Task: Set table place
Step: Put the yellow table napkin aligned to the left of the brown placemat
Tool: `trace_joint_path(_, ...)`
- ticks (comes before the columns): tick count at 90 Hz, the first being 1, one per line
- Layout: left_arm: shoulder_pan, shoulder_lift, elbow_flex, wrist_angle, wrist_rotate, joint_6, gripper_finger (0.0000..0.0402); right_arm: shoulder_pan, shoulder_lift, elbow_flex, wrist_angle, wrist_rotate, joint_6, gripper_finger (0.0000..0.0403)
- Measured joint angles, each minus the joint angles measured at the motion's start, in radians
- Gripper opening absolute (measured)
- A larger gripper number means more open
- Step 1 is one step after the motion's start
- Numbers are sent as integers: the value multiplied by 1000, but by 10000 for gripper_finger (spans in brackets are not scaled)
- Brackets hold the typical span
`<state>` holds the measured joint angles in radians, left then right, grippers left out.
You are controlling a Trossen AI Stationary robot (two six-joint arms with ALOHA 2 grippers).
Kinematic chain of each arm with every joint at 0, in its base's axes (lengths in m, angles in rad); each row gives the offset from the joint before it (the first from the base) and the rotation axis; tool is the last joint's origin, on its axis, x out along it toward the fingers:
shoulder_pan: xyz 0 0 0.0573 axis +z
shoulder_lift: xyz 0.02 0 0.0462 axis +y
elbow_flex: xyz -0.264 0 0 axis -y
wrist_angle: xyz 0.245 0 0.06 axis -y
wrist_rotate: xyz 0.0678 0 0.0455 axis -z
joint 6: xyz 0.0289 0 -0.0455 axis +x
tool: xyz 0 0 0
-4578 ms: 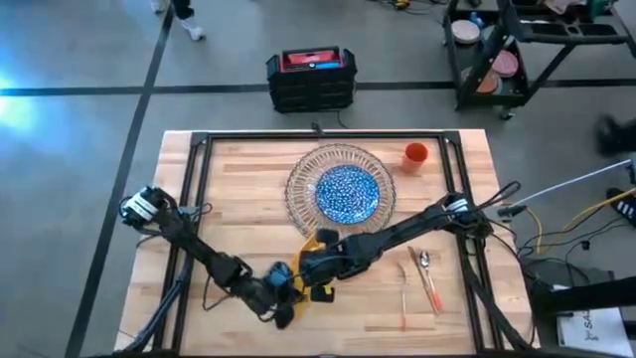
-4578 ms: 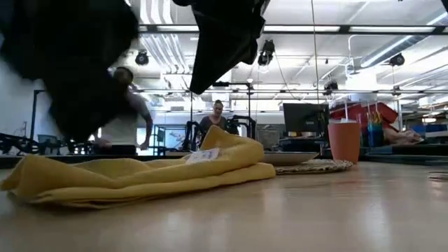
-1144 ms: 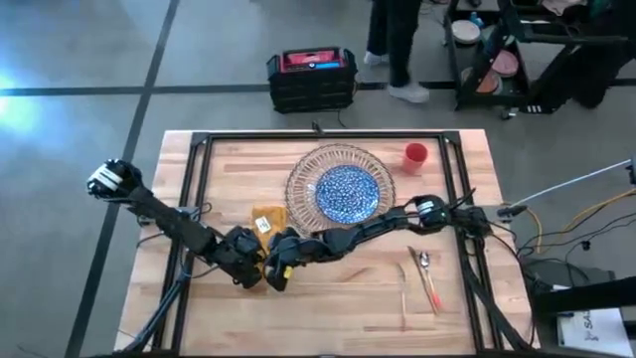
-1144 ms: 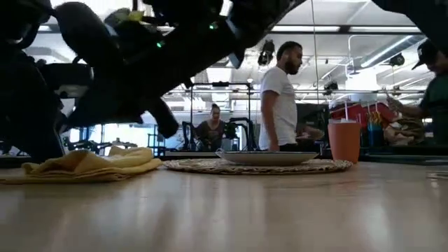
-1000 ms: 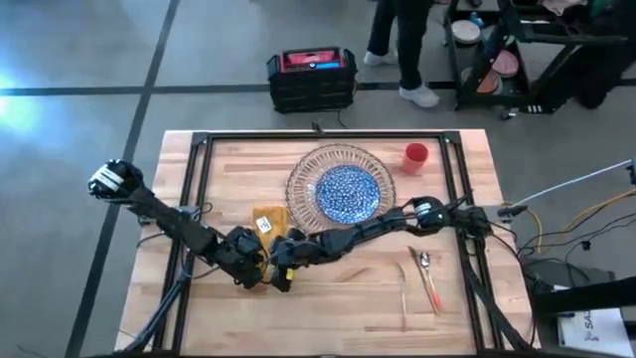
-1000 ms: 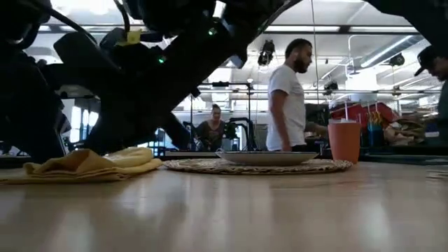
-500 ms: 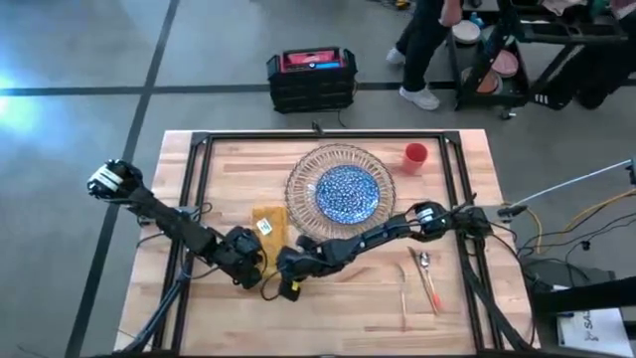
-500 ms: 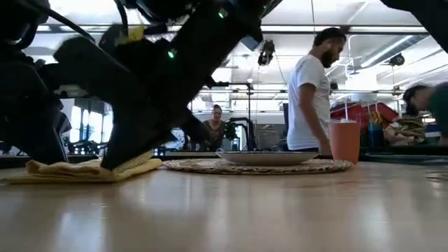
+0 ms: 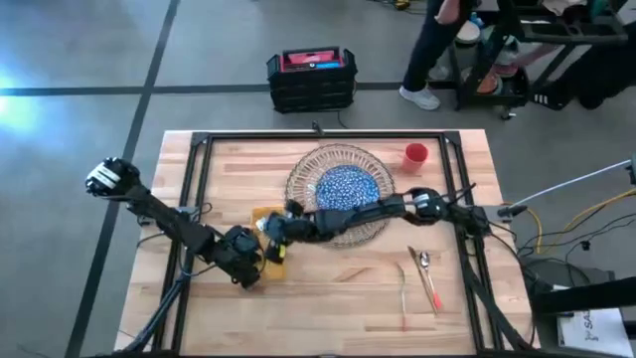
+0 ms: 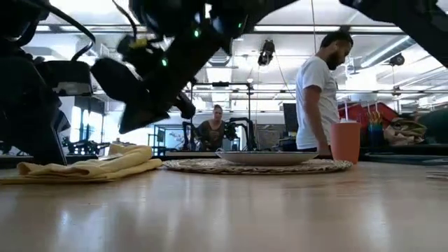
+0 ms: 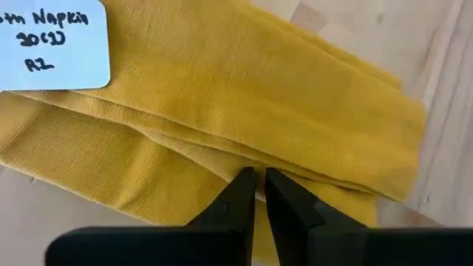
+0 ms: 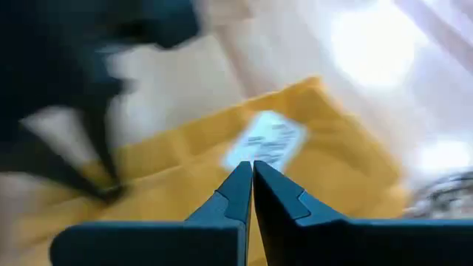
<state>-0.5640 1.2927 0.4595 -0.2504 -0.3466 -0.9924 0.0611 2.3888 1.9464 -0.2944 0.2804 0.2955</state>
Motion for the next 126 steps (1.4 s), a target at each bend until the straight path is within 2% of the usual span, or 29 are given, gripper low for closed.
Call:
trace_joint_path(16, 0, 0, 1, 6, -4, 7, 21, -58, 2, -45, 0, -46, 21, 0)
trace_joint_path(41, 0, -1, 2, 8, -7, 7, 21, -74, 4, -104, 39, -60, 30, 0)
trace_joint_path(58, 0, -2, 3, 13, -5, 7, 21, -19, -42, -63, 13, 54, -35, 0)
trace_joint_path(64, -1, -2, 3, 14, -2, 7, 21, 2, -75, -20, -31, 56, -52, 0)
trace_joint_path(74, -10, -2, 10, 26, 40, 3, 21, 34, -91, 44, -206, 72, -48, 0)
trace_joint_path(81, -29, 1, 38, 34, 97, -1, 21, 71, -87, 56, -343, 138, -44, 0)
trace_joint_path(90, -68, 1, 90, 35, 102, 20, 21, 137, -86, 45, -429, 190, 17, 0)
trace_joint_path(99, -101, 1, 146, 36, 63, 58, 21, 199, -88, 8, -507, 193, 104, 0)
trace_joint_path(112, -118, 1, 208, 25, -27, 126, 21, 263, -81, -78, -513, 194, 196, 0)
trace_joint_path(126, -111, 3, 219, 25, -111, 144, 21, 294, -81, -162, -510, 281, 228, 0)
